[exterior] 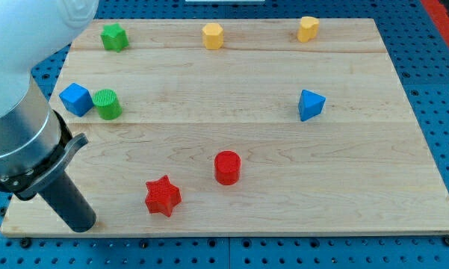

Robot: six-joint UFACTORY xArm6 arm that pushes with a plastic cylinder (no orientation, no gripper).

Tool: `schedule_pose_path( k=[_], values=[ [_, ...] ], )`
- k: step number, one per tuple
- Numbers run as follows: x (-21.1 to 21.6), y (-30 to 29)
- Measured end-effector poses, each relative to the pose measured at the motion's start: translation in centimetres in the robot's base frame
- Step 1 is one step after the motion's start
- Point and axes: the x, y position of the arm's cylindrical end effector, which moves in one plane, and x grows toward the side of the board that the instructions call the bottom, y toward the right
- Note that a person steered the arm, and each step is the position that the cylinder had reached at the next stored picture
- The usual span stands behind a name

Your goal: Slide the red star closer to the red circle

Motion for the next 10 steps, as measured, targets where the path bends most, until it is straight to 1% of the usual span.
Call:
schedule_pose_path(
  k=[5,6,7,8,9,10],
  values=[
    [0.0,-2.1],
    [-0.3,4.2],
    [-0.2,6.2],
    [-1.9,2.7],
    [-5.2,5.9],
    [-6.6,12.2]
  ],
)
